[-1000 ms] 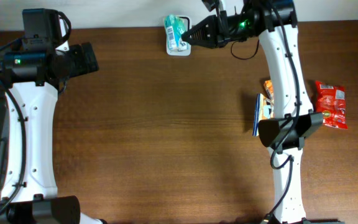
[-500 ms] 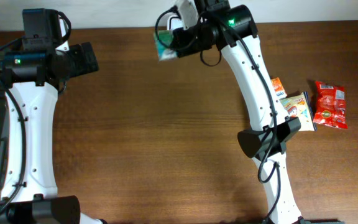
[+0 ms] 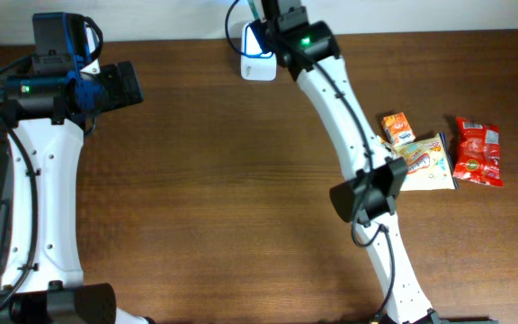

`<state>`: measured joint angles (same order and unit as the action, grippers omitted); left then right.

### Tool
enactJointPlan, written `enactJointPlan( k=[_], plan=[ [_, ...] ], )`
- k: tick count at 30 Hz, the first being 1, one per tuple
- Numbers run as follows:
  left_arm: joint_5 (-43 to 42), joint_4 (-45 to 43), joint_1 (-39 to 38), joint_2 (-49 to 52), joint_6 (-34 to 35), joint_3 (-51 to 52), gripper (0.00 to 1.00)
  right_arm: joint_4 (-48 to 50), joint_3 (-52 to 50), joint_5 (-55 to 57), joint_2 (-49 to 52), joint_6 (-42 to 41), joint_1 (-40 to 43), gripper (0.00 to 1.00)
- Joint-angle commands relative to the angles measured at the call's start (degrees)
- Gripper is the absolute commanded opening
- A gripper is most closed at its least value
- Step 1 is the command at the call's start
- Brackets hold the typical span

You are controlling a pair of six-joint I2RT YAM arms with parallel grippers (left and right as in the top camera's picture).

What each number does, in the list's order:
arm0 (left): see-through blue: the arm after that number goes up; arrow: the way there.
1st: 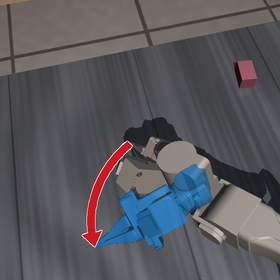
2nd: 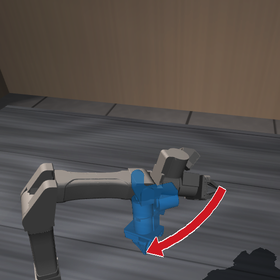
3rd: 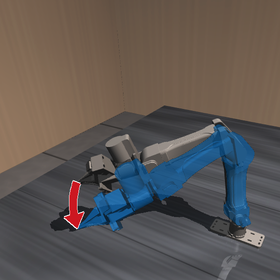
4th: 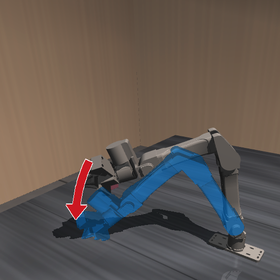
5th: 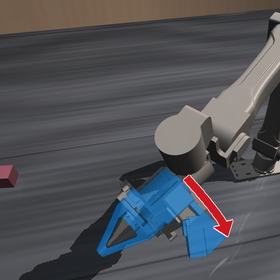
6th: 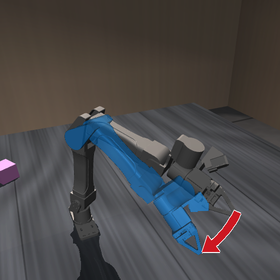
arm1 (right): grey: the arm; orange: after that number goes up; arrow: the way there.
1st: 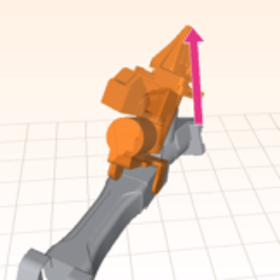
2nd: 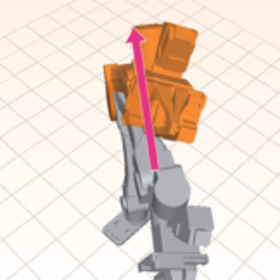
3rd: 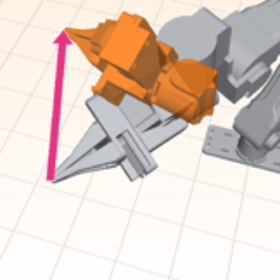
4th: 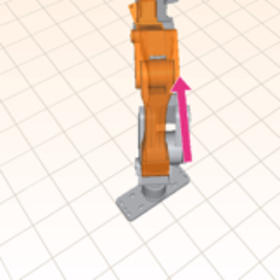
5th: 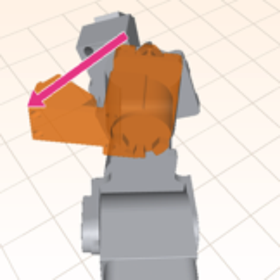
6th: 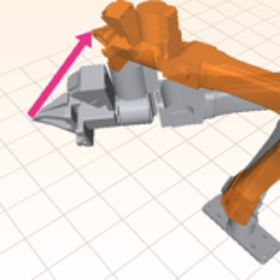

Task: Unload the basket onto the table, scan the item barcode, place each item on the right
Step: 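Hold the Kleenex pack in front of the scanner window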

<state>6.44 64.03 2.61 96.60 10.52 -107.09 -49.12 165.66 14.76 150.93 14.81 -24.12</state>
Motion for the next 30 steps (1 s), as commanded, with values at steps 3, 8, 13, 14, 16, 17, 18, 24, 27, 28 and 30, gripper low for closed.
enactJointPlan(
  k=[3,8,13,14,16,17,18,24,27,28,30],
  plan=[
    [0.0,0.0,0.1,0.1,-0.3,0.2,0.99,7.5,-0.2,3.1,5.1,10.9,-0.2,0.04],
    [0.0,0.0,0.1,0.1,-0.3,0.2,0.99,11.7,-0.2,6.6,7.1,13.6,-0.2,0.04],
    [0.0,0.0,0.1,0.1,-0.3,0.2,0.99,14.2,-0.3,10.2,8.9,21.1,-0.4,0.04],
    [0.0,0.0,0.1,0.1,-0.3,0.2,0.99,14.3,-0.3,10.8,8.9,21.2,-0.6,0.04],
    [0.0,0.0,0.1,0.1,-0.3,0.2,0.99,14.5,-0.3,12.3,9.0,21.5,-0.8,0.04],
    [0.0,0.0,0.1,0.1,-0.3,0.2,0.99,14.6,-0.3,13.2,9.0,22.5,-1.0,0.04],
    [0.0,0.0,0.1,0.1,-0.3,0.2,0.99,14.7,-0.3,13.2,9.3,23.5,-1.0,0.04],
    [0.0,0.0,0.1,0.1,-0.3,0.2,0.99,17.2,-2.8,12.9,10.0,31.5,-1.4,0.04],
    [0.0,0.0,0.1,0.1,-0.3,0.2,0.99,17.4,-4.2,12.9,10.0,34.5,-2.2,0.04],
    [0.0,0.0,0.1,0.1,-0.3,0.2,0.99,17.4,-4.8,12.9,10.0,34.7,-2.3,0.04],
    [0.0,0.0,0.1,0.1,-0.3,0.2,0.99,17.7,-6.5,12.7,10.0,34.7,-2.6,0.04]
  ],
)
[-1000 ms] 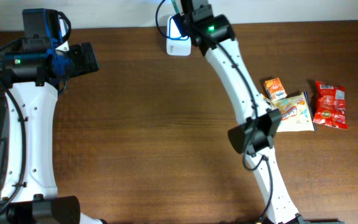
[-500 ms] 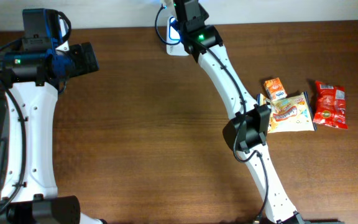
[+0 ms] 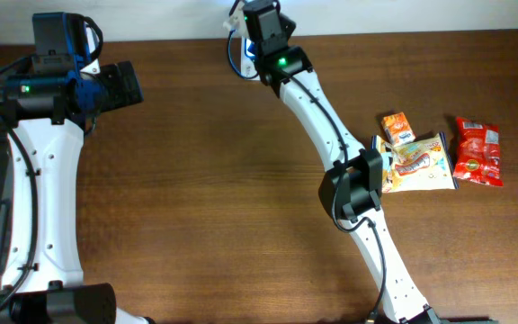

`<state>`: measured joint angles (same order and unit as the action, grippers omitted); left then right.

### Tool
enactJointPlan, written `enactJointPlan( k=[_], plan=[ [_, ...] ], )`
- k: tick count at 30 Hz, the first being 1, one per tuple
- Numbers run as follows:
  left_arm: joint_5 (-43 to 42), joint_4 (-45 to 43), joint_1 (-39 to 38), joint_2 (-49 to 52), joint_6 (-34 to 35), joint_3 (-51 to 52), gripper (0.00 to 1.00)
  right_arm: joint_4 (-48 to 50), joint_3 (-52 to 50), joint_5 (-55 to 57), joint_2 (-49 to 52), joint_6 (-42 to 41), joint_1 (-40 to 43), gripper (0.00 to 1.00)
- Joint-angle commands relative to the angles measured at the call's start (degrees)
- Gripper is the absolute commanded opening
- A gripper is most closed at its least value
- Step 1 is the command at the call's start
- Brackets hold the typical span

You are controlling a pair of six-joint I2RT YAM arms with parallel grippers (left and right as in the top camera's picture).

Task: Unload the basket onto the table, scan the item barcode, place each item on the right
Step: 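Hold the Kleenex pack in front of the scanner window, then carry the Kleenex pack right and release it on the pile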

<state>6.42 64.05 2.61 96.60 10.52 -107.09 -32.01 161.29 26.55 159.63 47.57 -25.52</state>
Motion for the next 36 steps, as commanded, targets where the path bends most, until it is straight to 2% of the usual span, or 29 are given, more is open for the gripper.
enactJointPlan(
  k=[1,9,14,20,26,30,33,36],
  plan=[
    [0.0,-0.1,0.1,0.1,-0.3,0.2,0.99,1.2,-3.2,0.9,1.3,2.0,-1.2,0.04],
    [0.0,-0.1,0.1,0.1,-0.3,0.2,0.99,2.1,-4.2,1.0,1.3,11.3,-1.2,0.04],
    [0.0,-0.1,0.1,0.1,-0.3,0.2,0.99,2.3,-4.2,1.2,1.2,13.3,-1.4,0.04],
    [0.0,-0.1,0.1,0.1,-0.3,0.2,0.99,2.3,-4.2,2.9,1.2,21.5,-2.0,0.04],
    [0.0,-0.1,0.1,0.1,-0.3,0.2,0.99,1.6,-4.2,4.0,0.7,20.7,-2.3,0.04],
    [0.0,-0.1,0.1,0.1,-0.3,0.2,0.99,-1.9,-4.2,0.6,-3.4,13.3,-2.3,0.04],
    [0.0,-0.1,0.1,0.1,-0.3,0.2,0.99,-8.6,-4.2,-5.2,-8.2,8.2,-2.2,0.04],
    [0.0,-0.1,0.1,0.1,-0.3,0.2,0.99,-20.1,-4.1,-9.6,-14.2,1.5,-2.3,0.04]
  ],
)
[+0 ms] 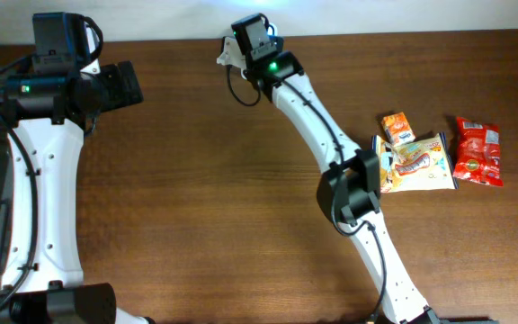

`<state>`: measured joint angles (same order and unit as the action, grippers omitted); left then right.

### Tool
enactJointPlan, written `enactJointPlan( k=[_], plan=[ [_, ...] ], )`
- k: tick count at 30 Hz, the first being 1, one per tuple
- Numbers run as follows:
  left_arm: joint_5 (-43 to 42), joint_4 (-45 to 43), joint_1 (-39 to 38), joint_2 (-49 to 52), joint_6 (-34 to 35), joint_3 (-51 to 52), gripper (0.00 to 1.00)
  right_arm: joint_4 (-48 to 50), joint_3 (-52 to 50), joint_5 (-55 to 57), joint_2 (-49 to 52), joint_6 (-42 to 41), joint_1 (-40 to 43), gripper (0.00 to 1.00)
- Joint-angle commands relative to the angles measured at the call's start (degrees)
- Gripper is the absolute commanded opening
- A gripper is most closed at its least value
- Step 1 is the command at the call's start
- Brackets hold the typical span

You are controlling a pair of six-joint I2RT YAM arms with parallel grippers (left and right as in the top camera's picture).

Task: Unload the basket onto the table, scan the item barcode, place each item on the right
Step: 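Carry the Kleenex pack right and release it on the pile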

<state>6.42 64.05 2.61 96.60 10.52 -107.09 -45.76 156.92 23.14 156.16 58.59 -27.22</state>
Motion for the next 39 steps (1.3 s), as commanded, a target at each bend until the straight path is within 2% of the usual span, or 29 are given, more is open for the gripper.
enactJointPlan(
  k=[1,3,7,9,11,12,17,20,25,34,35,37,38,39],
  plan=[
    [0.0,-0.1,0.1,0.1,-0.3,0.2,0.99,-9.9,0.3,-6.7,-12.3,-13.2,-0.6,0.04],
    [0.0,-0.1,0.1,0.1,-0.3,0.2,0.99,-18.1,0.2,-6.8,-15.6,-21.8,-0.6,0.04],
    [0.0,-0.1,0.1,0.1,-0.3,0.2,0.99,-38.0,0.2,-8.2,-19.5,-45.8,-0.5,0.04],
    [0.0,-0.1,0.1,0.1,-0.3,0.2,0.99,-48.3,0.2,-8.5,-19.8,-54.2,-0.5,0.04],
    [0.0,-0.1,0.1,0.1,-0.3,0.2,0.99,-51.6,-0.8,-10.0,-19.7,-60.3,0.1,0.04],
    [0.0,-0.1,0.1,0.1,-0.3,0.2,0.99,-51.6,-2.6,-15.2,-20.4,-63.7,1.3,0.04],
    [0.0,-0.1,0.1,0.1,-0.3,0.2,0.99,-51.6,-3.0,-24.8,-20.4,-68.6,10.0,0.04],
    [0.0,-0.1,0.1,0.1,-0.3,0.2,0.99,-51.6,-3.3,-28.3,-20.4,-68.8,16.5,0.04],
    [0.0,-0.1,0.1,0.1,-0.3,0.2,0.99,-51.6,-7.5,-26.2,-20.4,-68.7,26.3,0.04],
    [0.0,-0.1,0.1,0.1,-0.3,0.2,0.99,-51.3,-25.4,-19.4,-20.4,-68.5,37.3,0.04],
    [0.0,-0.1,0.1,0.1,-0.3,0.2,0.99,-50.6,-26.9,-19.5,-20.4,-68.5,38.4,0.11],
    [0.0,-0.1,0.1,0.1,-0.3,0.2,0.99,-50.5,-26.6,-20.1,-20.6,-68.0,38.9,0.41],
    [0.0,-0.1,0.1,0.1,-0.3,0.2,0.99,-50.5,-26.1,-21.1,-20.9,-66.0,38.8,0.66],
    [0.0,-0.1,0.1,0.1,-0.3,0.2,0.99,-50.6,-25.5,-21.5,-21.2,-65.0,38.5,0.84]
  ],
)
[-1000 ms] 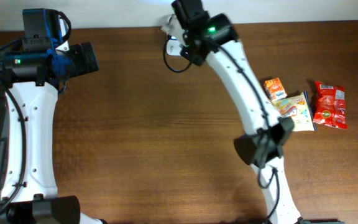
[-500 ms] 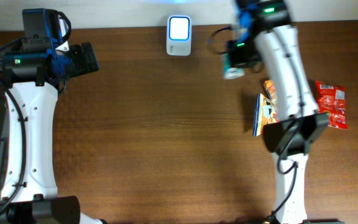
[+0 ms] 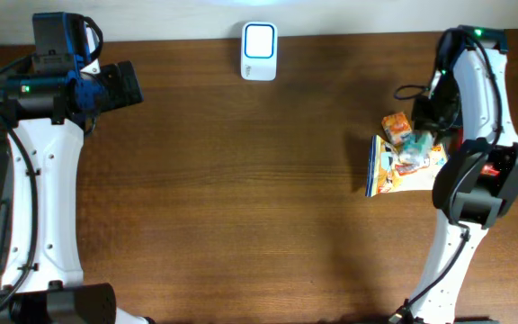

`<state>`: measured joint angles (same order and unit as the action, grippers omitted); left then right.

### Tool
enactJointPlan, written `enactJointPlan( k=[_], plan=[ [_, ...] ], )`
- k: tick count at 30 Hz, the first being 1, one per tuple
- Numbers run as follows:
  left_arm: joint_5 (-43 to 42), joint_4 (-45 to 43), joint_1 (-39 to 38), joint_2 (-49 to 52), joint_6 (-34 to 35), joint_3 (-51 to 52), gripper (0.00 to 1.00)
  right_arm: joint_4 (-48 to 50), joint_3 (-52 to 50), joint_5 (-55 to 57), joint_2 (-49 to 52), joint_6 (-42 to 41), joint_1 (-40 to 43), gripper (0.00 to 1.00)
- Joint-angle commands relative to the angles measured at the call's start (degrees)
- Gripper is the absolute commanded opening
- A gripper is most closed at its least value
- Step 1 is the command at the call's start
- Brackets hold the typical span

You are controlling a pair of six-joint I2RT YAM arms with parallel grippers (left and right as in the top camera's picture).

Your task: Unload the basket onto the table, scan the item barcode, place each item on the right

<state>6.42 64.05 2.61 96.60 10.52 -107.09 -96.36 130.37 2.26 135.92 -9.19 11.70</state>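
Note:
The white barcode scanner point(image 3: 259, 51) stands at the table's far edge with its window lit. At the right lie a small orange packet point(image 3: 394, 124) and a larger orange and white snack packet point(image 3: 399, 169). My right gripper point(image 3: 419, 137) hangs low over these two packets; its arm covers the fingers, so whether they hold anything is hidden. My left gripper point(image 3: 124, 85) is raised at the far left, away from all the items, its jaws unclear from above.
The right arm's elbow point(image 3: 486, 175) covers the table just right of the packets, and anything lying there is hidden. The left arm point(image 3: 39, 180) runs along the left side. A white wall borders the table's far edge.
My right arm has left the scanner at the back and now reaches down over the packets at the right. The scanner is uncovered. The red packet is now hidden by the arm.
My right gripper was at the scanner at the back, then a little further left over it at each of the two following moments. Now it is over the packets at the right. The left arm stayed still throughout.

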Motion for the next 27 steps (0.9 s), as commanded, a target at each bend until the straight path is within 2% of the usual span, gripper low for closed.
enactJointPlan(
  k=[1,3,5,7,12,17,21,27],
  plan=[
    [0.0,-0.1,0.1,0.1,-0.3,0.2,0.99,-0.2,1.7,-0.6,-1.8,3.0,-0.9,0.88],
    [0.0,-0.1,0.1,0.1,-0.3,0.2,0.99,-0.4,3.3,-1.0,-5.6,4.5,-2.6,0.92],
    [0.0,-0.1,0.1,0.1,-0.3,0.2,0.99,-0.3,4.0,-1.0,-10.1,5.2,-4.7,0.93],
    [0.0,-0.1,0.1,0.1,-0.3,0.2,0.99,-0.4,4.0,-1.7,-15.5,6.2,-6.9,0.99],
    [0.0,-0.1,0.1,0.1,-0.3,0.2,0.99,-0.2,4.0,-1.5,-31.9,6.2,-14.3,0.99],
    [0.0,-0.1,0.1,0.1,-0.3,0.2,0.99,-1.0,4.0,-1.6,-44.5,6.2,-17.7,0.99],
    [0.0,-0.1,0.1,0.1,-0.3,0.2,0.99,-1.0,4.0,-1.6,-50.5,6.2,-17.7,0.99],
    [0.0,-0.1,0.1,0.1,-0.3,0.2,0.99,-1.0,4.0,-0.9,-54.3,6.5,-17.7,0.99]
  ],
)
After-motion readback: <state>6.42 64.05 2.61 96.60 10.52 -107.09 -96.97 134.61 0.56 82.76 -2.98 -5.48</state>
